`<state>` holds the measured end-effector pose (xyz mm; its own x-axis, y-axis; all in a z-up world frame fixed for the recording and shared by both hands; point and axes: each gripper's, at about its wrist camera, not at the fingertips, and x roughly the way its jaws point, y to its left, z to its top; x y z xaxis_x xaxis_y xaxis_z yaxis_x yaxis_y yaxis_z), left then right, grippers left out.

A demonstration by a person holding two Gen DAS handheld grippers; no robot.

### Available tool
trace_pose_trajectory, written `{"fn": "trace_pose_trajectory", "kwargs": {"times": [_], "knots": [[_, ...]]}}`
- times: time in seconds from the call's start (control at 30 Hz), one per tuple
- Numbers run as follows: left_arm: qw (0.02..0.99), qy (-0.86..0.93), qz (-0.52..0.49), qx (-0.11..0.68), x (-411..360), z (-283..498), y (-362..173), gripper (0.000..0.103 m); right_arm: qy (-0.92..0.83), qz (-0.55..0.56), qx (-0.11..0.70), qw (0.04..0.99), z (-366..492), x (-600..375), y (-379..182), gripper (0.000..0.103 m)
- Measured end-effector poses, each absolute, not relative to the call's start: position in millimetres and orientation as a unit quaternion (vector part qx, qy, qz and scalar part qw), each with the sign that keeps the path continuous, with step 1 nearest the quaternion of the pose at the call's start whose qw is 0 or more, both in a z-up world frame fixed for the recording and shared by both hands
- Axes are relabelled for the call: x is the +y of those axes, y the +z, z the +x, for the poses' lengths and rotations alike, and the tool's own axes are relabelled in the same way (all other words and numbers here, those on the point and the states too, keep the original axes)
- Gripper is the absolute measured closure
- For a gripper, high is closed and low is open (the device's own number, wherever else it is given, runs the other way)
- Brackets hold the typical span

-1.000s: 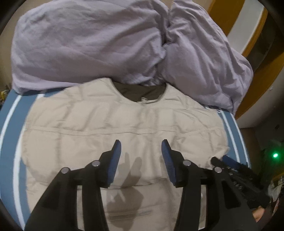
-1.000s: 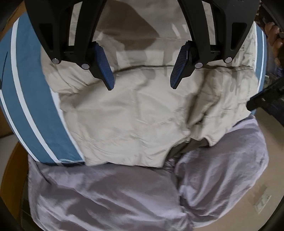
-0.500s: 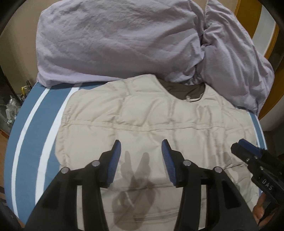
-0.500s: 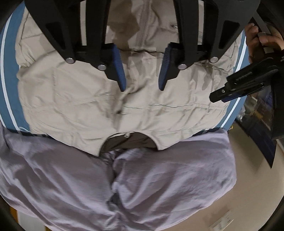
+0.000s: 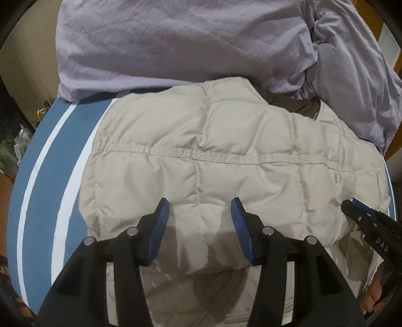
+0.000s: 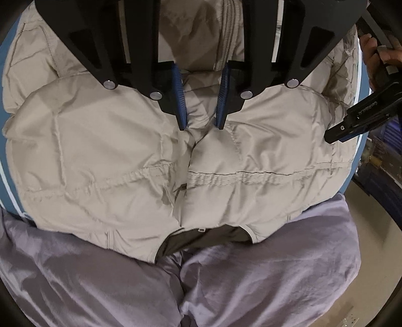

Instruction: Fold large clothes

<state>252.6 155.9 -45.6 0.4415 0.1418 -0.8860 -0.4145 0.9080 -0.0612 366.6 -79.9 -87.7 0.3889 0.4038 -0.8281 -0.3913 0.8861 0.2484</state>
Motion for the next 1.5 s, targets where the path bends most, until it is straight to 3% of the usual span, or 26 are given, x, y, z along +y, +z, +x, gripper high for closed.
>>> {"fn": "trace_pose_trajectory", "kwargs": {"times": [0.27, 0.37, 0.43, 0.47, 0.5, 0.73, 1.5], "knots": [[0.83, 0.188, -0.134, 0.509, 153, 262, -56, 0.051, 0.258, 0.005, 0.508, 0.822, 377, -78, -104, 0.079], [0.83, 0.202, -0.144, 0.499, 151, 255, -48, 0.049, 0.278, 0.0, 0.513, 0.812, 380, -81, -98, 0.074], [0.833, 0.21, -0.156, 0.487, 151, 245, -41, 0.039, 0.287, 0.005, 0.516, 0.807, 383, -91, -91, 0.054], [0.836, 0.219, -0.16, 0.477, 151, 235, -35, 0.032, 0.29, 0.009, 0.513, 0.808, 383, -96, -87, 0.035], [0.839, 0.224, -0.163, 0.469, 152, 227, -31, 0.027, 0.298, 0.016, 0.502, 0.811, 381, -105, -80, 0.031], [0.844, 0.228, -0.152, 0.462, 158, 176, -18, 0.024, 0.285, 0.005, 0.489, 0.825, 366, -159, -59, 0.031], [0.831, 0.164, -0.193, 0.495, 166, 15, -62, 0.023, 0.124, 0.115, 0.56, 0.811, 241, -354, -97, 0.03]]}}
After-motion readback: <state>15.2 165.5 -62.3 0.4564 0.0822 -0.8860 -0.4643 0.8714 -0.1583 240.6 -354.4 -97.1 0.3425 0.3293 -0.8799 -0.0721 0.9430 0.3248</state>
